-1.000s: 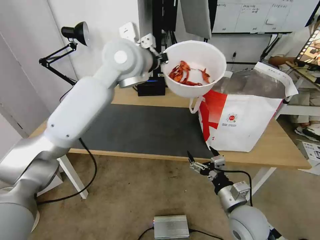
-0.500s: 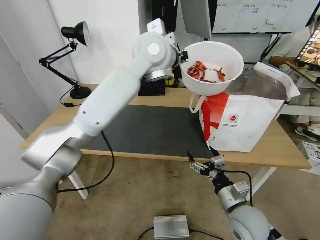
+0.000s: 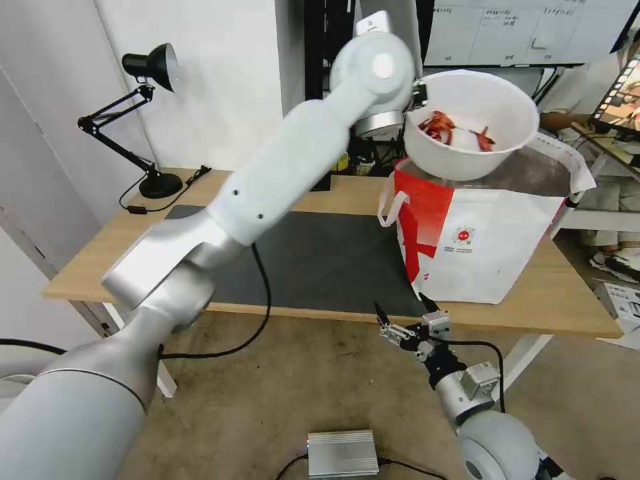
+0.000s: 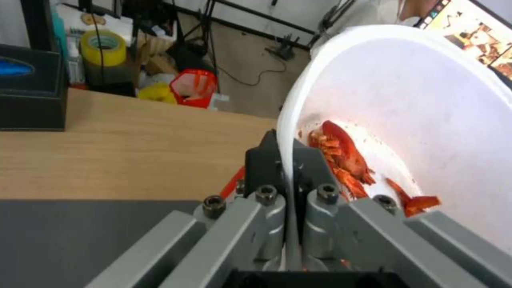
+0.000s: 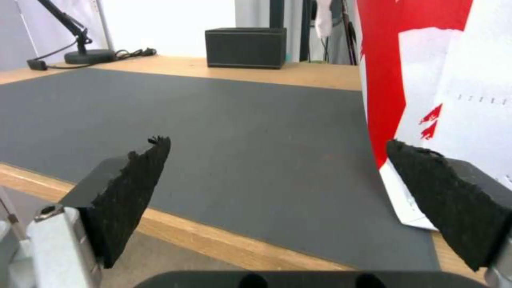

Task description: Pick up the trash from the table and place it into the takeout bag.

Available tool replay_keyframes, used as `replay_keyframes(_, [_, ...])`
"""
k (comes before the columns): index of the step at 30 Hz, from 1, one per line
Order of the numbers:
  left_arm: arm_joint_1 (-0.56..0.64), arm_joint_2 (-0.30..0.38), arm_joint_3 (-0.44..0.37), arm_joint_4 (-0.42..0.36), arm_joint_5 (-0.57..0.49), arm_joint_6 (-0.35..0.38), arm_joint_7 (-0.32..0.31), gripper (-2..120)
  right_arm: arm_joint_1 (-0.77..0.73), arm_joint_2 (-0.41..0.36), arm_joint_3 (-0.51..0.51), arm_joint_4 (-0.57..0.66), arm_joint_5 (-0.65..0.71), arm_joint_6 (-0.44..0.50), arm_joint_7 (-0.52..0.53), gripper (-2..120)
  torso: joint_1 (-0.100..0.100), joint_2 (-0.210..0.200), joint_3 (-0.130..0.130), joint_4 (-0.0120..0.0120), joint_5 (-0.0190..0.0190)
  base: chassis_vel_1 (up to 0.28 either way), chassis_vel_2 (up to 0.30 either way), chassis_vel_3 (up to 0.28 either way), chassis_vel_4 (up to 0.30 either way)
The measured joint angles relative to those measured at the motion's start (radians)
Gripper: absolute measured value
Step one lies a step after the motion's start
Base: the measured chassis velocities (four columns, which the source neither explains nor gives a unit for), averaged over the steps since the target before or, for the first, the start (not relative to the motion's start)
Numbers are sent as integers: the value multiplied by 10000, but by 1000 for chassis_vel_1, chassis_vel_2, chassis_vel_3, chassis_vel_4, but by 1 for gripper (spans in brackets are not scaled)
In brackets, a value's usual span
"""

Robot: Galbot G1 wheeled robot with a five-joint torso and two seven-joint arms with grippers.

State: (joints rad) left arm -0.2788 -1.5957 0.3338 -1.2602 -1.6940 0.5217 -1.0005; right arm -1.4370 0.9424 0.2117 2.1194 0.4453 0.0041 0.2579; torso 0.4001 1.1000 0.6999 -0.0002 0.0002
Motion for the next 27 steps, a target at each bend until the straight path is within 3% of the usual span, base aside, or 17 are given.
replay_keyframes(14, [397, -10, 675, 841, 798, -270, 158, 0, 0, 0, 0, 0, 0, 0, 0, 100, 0, 0, 1, 3, -2, 0, 0, 0, 0])
replay_keyframes(27, [754, 15, 875, 493, 1214, -373, 171, 0, 0, 0, 0, -1, 0, 0, 0, 100, -1, 0, 0, 3, -2, 0, 0, 0, 0])
